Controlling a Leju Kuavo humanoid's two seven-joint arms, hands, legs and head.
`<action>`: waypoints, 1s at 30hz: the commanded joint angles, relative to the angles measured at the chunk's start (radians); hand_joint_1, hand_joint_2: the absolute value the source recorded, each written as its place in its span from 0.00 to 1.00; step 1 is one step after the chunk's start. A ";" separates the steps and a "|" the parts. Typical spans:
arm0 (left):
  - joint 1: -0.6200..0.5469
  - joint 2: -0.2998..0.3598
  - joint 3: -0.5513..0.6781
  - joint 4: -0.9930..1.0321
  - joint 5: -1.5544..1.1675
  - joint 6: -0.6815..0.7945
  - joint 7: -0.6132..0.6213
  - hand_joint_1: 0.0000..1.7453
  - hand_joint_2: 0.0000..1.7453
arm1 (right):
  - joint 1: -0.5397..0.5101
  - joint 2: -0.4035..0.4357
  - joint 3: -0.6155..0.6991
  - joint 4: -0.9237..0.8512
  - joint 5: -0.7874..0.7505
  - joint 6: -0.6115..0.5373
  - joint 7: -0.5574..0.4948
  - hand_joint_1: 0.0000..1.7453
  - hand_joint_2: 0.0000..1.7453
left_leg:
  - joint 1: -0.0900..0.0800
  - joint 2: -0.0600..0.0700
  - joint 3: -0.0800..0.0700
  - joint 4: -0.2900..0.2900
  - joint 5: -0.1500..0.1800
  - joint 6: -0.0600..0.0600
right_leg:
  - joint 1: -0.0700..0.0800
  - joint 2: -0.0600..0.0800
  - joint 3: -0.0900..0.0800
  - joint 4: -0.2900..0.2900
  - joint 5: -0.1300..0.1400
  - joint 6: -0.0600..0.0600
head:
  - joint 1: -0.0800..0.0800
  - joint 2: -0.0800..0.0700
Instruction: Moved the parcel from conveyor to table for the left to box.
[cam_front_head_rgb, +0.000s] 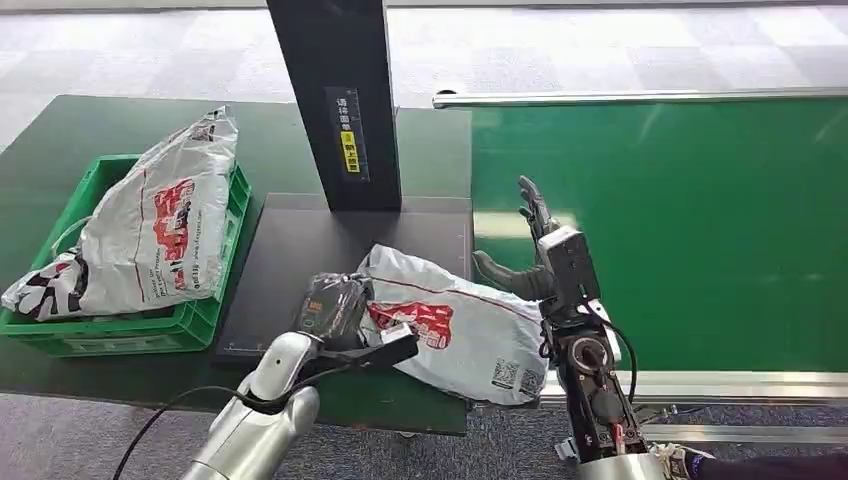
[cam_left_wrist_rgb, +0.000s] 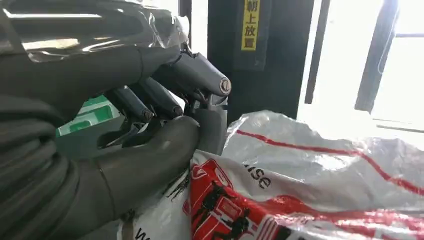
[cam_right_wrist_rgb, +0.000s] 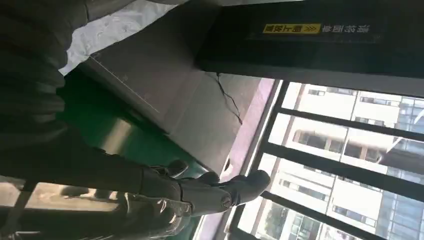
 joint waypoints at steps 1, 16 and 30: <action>0.024 -0.192 0.417 -0.316 0.395 0.370 -0.550 1.00 1.00 | -0.045 -0.017 -0.014 0.072 -0.003 -0.034 -0.005 0.00 1.00 | 0.001 -0.001 -0.003 0.003 -0.001 0.001 | 0.001 0.000 -0.002 0.001 -0.001 0.000 | 0.000 0.000; 0.079 -0.230 0.577 -0.749 0.616 0.370 -0.640 1.00 1.00 | -0.037 -0.014 0.010 0.069 -0.033 -0.046 -0.039 0.00 1.00 | 0.001 0.001 0.003 -0.001 -0.001 0.001 | 0.001 0.002 0.003 -0.002 -0.001 0.000 | 0.000 0.000; -0.453 -0.085 1.029 -0.237 0.211 0.370 -0.640 1.00 1.00 | -0.056 -0.024 0.061 0.119 -0.028 -0.035 -0.052 0.00 1.00 | 0.000 0.000 0.002 -0.001 0.002 0.000 | 0.000 0.001 0.001 0.000 0.001 -0.001 | 0.000 0.000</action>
